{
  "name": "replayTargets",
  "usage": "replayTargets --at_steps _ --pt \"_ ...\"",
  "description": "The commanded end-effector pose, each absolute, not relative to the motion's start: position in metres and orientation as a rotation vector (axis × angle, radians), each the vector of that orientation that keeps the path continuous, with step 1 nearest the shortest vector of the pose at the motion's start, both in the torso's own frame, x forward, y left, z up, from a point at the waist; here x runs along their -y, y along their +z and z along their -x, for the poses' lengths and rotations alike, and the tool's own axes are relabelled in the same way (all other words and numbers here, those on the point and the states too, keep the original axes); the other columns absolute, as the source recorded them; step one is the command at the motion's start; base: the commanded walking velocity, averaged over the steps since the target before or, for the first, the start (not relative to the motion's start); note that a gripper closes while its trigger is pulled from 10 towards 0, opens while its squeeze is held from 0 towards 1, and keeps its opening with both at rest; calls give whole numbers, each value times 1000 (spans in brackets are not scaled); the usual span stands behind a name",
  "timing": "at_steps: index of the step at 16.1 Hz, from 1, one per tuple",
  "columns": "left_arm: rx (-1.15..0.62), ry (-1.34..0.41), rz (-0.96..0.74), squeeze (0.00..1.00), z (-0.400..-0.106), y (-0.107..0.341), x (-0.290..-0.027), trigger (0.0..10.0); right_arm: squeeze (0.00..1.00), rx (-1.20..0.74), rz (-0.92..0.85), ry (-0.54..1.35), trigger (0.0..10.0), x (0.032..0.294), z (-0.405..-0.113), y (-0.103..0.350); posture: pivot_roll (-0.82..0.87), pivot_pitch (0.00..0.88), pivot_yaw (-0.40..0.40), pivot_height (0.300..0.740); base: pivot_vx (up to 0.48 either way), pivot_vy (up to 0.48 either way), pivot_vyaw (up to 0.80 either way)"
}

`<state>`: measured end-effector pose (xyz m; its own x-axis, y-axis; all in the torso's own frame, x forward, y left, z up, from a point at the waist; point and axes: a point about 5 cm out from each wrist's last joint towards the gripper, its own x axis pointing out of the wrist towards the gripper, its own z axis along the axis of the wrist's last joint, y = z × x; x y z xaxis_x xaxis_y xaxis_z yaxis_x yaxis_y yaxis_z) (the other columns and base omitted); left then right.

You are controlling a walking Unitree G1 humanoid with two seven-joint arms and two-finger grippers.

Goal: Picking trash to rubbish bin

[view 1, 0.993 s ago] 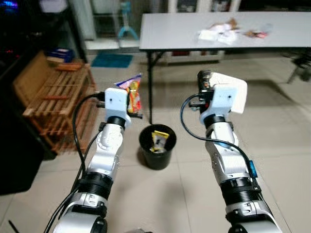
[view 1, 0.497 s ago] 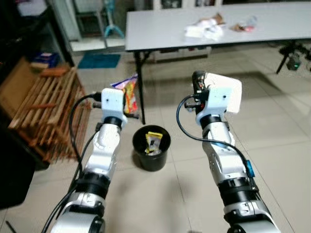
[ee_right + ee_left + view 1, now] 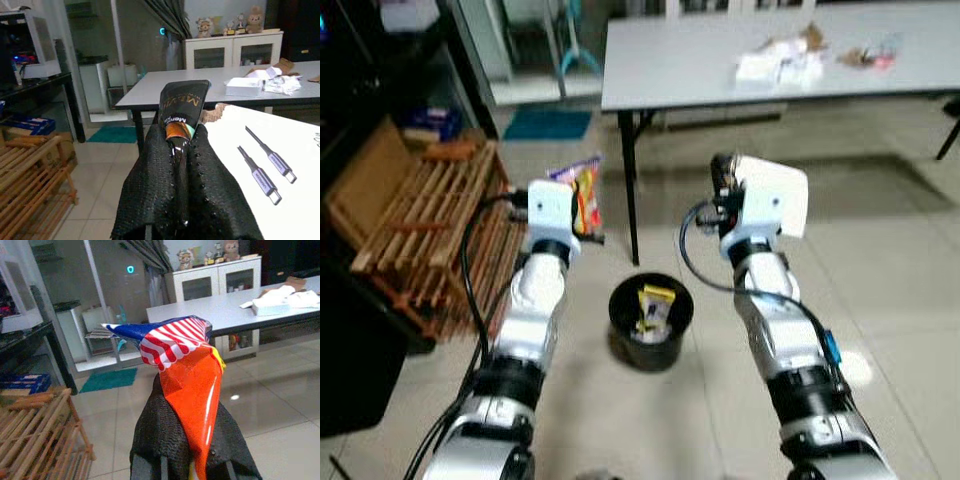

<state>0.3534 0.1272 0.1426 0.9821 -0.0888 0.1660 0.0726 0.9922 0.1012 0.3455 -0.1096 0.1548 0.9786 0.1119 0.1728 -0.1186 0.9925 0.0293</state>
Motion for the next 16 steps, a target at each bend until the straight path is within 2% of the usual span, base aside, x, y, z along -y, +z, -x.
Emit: replayTargets --at_steps 1,4,6,16 --pt "178 -93 -97 0 -354 146 -121 10000 0 184 -31 109 10000 115 -347 159 -11 22 69 716 412 0 0" --pt "177 -93 -97 0 -355 146 -121 10000 0 182 -1 122 10000 112 -347 159 -11 22 70 716 417 0 138" --pt "178 -93 -98 0 -355 146 -122 10000 0 185 -13 125 10000 111 -347 159 -11 20 70 698 412 0 0" --pt "177 -104 -105 0 -356 146 -120 10000 0 173 -26 106 10000 114 -347 157 -13 3 72 698 415 0 0"
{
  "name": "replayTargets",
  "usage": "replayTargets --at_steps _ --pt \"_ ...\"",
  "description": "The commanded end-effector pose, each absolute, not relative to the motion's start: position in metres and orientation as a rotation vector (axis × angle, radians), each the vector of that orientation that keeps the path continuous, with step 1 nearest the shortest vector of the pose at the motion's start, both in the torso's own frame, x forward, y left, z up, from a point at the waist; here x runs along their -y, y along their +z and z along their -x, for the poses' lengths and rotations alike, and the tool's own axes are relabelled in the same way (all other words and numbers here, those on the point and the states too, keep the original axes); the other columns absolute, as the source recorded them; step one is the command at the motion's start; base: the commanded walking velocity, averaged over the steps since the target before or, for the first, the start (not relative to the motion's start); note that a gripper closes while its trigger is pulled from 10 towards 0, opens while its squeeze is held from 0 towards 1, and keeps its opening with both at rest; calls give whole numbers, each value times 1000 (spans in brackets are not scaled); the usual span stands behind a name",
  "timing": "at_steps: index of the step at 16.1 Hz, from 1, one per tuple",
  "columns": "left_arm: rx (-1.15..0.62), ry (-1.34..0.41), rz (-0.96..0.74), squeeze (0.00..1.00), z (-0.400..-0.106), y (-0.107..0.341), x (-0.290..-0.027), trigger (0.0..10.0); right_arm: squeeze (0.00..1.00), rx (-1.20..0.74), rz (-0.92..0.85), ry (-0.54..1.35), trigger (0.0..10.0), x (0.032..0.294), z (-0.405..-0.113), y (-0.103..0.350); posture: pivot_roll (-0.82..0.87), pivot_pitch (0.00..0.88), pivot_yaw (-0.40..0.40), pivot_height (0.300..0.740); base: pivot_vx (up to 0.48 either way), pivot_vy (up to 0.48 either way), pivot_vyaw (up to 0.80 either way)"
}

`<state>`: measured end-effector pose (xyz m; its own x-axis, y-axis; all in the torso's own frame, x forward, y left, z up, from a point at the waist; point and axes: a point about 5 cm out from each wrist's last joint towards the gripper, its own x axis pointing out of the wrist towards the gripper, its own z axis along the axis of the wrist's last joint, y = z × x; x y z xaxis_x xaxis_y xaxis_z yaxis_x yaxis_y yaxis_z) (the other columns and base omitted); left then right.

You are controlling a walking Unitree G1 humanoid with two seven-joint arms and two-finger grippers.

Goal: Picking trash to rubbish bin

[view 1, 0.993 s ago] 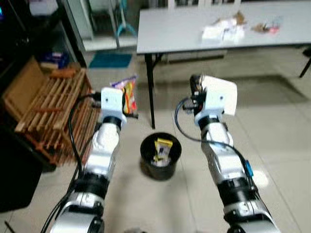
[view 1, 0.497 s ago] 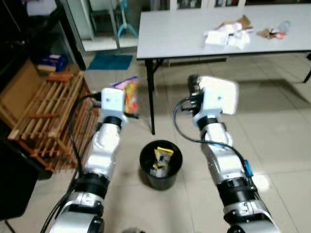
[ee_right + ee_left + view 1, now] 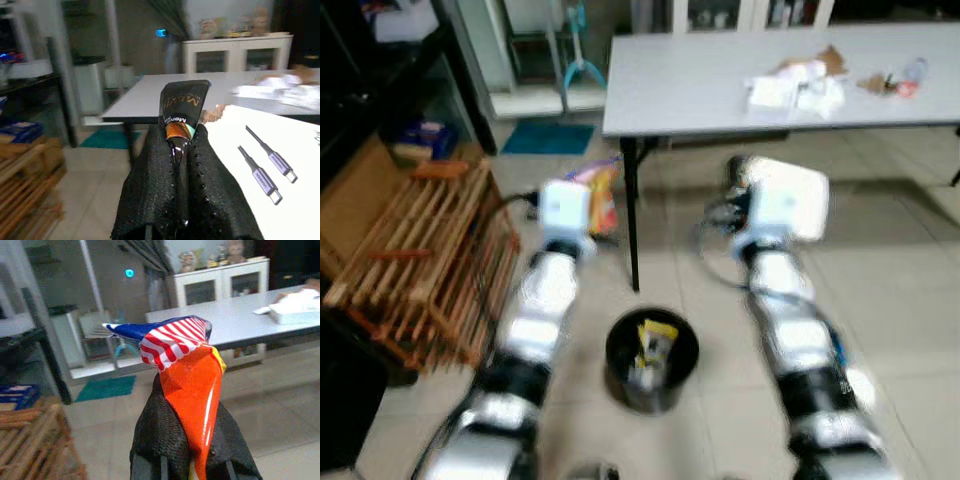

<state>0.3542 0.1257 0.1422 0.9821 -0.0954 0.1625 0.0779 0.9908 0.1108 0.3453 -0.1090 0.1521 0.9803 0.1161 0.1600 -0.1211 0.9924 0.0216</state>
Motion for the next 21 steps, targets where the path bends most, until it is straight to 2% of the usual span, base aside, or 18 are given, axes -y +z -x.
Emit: replayTargets --at_steps 1,3,6,13,21 --pt "177 -104 -105 0 -356 146 -120 10000 0 186 -38 123 10000 113 -347 159 -13 3 72 698 412 0 0" --pt "177 -106 -105 0 -356 146 -120 10000 0 170 -21 122 10000 113 -348 159 -12 7 70 703 412 0 0" --pt "176 -105 -106 0 -356 146 -120 10000 0 135 -5 115 10000 114 -349 153 -10 10 69 738 414 0 0" --pt "173 -108 -105 0 -355 145 -120 10000 0 111 1 111 10000 115 -350 150 -10 16 67 740 415 0 0" --pt "131 -190 -83 0 -353 136 -111 10000 0 102 -7 134 10000 112 -349 149 -9 18 66 740 0 0 0"
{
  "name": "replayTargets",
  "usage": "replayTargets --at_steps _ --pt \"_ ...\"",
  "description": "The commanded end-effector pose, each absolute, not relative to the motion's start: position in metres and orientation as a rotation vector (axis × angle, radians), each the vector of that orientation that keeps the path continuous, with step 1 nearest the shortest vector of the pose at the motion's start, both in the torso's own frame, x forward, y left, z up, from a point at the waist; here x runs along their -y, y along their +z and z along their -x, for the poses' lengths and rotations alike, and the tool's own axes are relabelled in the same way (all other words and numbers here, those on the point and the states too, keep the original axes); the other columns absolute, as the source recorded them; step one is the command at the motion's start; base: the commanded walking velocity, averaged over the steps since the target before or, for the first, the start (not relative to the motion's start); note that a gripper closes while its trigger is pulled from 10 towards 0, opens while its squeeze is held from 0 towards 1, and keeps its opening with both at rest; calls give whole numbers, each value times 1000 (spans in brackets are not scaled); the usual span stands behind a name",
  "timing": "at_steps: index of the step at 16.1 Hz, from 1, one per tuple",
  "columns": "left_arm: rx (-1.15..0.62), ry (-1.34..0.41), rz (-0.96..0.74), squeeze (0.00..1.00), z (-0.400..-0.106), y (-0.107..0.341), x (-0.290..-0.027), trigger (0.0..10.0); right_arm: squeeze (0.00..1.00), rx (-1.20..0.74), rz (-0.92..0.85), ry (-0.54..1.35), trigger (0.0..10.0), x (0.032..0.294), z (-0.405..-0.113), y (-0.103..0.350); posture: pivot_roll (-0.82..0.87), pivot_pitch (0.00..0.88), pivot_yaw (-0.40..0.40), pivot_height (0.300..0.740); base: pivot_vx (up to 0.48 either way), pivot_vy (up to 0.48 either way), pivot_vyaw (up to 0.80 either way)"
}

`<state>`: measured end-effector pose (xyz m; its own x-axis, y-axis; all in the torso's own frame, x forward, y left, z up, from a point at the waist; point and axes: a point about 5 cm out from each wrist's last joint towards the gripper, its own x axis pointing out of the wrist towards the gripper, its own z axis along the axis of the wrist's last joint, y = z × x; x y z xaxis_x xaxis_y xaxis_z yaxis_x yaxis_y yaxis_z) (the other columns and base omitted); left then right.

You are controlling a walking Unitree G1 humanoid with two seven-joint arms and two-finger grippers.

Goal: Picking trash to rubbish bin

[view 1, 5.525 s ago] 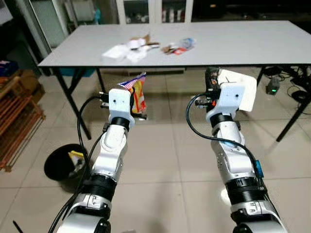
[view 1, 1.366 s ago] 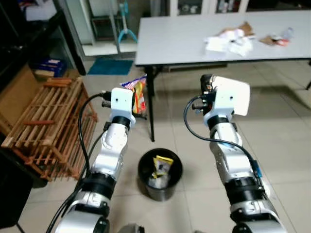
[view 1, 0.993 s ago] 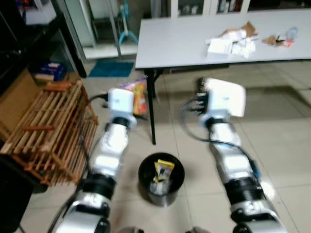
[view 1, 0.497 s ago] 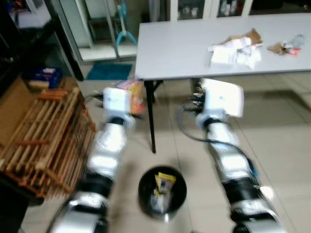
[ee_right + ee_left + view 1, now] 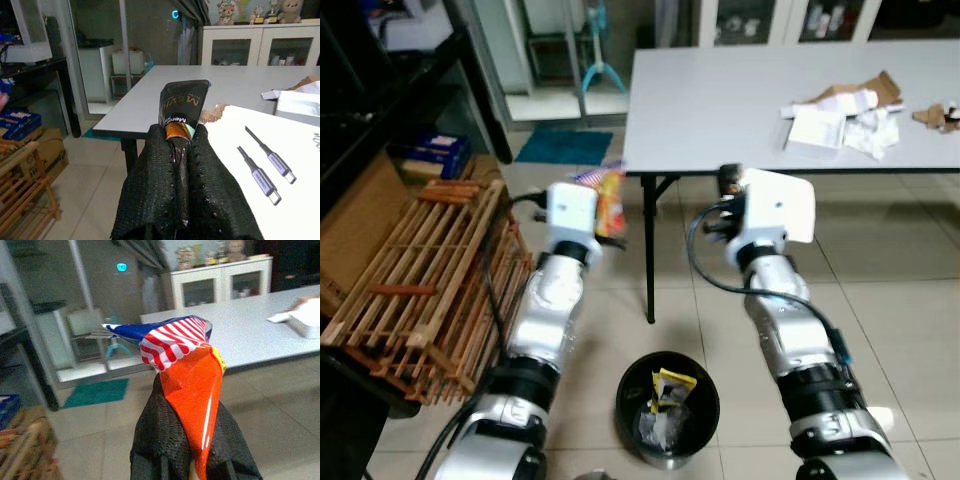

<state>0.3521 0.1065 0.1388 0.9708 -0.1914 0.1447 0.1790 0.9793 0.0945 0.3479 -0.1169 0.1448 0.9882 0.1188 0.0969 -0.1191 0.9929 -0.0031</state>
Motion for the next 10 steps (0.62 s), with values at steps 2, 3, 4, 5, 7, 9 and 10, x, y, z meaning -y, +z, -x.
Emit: replayTargets --at_steps 2,3,4,5,7,9,10 --pt "51 -215 -110 0 -352 120 -111 10000 0 101 -6 135 10000 112 -349 149 -6 17 65 740 0 0 0" --pt "-56 -246 -123 0 -349 98 -115 10000 0 100 -5 137 10000 111 -350 149 -6 16 64 740 0 0 0" --pt "-129 -274 -150 0 -345 83 -117 10000 0 99 -2 137 10000 111 -350 149 -6 15 66 740 0 0 0" --pt "-272 -297 -216 0 -336 55 -122 10000 0 98 0 137 10000 111 -350 149 -8 16 65 740 0 0 0" --pt "-406 -300 -278 0 -324 31 -129 10000 0 98 0 136 10000 111 -350 149 -12 15 66 740 0 0 0" --pt "-502 -339 -281 0 -313 14 -126 10000 0 97 2 136 10000 111 -350 149 -12 14 65 740 0 0 0" --pt "-550 -401 -321 0 -306 6 -119 10000 0 95 3 137 10000 111 -350 149 -14 16 66 740 0 0 0"
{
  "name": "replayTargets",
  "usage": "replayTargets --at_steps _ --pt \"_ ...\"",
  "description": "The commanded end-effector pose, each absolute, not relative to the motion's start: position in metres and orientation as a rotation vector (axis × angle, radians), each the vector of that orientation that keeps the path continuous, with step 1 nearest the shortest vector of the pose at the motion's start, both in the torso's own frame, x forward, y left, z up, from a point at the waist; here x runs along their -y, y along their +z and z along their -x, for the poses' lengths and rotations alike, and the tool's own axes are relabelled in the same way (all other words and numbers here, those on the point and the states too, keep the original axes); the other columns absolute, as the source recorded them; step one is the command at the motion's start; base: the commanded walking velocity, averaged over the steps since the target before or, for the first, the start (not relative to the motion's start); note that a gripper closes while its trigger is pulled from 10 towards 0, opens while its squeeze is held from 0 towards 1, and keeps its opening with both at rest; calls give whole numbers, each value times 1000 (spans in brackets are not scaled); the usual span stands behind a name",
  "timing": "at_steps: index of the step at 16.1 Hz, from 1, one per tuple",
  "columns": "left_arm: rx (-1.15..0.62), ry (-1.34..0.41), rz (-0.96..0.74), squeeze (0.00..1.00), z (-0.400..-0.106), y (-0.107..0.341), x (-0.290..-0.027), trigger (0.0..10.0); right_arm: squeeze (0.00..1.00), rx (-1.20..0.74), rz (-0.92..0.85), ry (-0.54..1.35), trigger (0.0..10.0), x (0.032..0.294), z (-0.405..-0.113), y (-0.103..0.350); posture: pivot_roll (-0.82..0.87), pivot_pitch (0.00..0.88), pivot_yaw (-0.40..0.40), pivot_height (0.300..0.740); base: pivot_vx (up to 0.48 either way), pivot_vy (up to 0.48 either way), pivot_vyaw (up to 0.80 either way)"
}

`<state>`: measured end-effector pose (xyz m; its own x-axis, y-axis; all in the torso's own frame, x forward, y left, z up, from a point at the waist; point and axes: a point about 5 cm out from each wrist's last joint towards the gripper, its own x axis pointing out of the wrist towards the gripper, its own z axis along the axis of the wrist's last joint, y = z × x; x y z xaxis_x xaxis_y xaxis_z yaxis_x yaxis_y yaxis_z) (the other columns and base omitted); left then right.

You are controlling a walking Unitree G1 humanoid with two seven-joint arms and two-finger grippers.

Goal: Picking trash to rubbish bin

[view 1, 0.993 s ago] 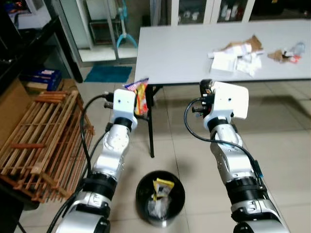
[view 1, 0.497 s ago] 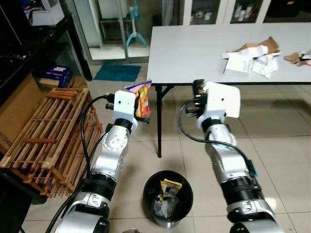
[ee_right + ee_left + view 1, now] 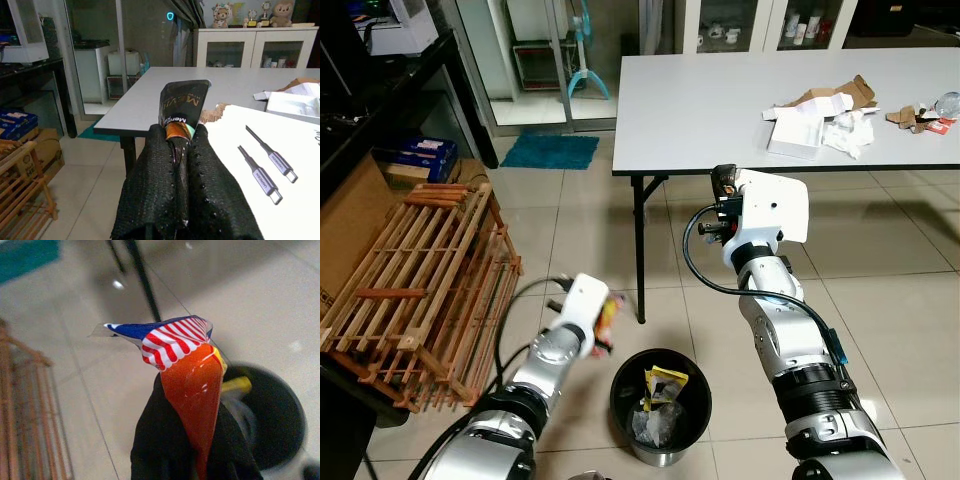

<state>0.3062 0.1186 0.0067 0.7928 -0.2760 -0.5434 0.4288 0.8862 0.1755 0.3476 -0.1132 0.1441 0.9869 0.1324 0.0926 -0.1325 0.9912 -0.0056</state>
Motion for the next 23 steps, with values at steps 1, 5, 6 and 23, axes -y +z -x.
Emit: replayTargets --at_steps 1,5,6,23 --pt "-566 -443 -326 0 -302 2 -112 10000 0 95 4 138 10000 111 -350 149 -17 15 68 740 0 0 0" --pt "-563 -611 -358 0 -295 1 -74 10000 0 96 6 135 10000 110 -350 150 -32 17 78 740 0 0 0" --pt "-563 -612 -364 0 -296 1 -73 10000 0 97 5 133 10000 110 -350 150 -34 17 80 740 0 0 0" --pt "-517 -540 -352 1000 -303 7 -79 10000 0 101 3 135 10000 110 -349 151 -36 13 80 740 0 0 0"
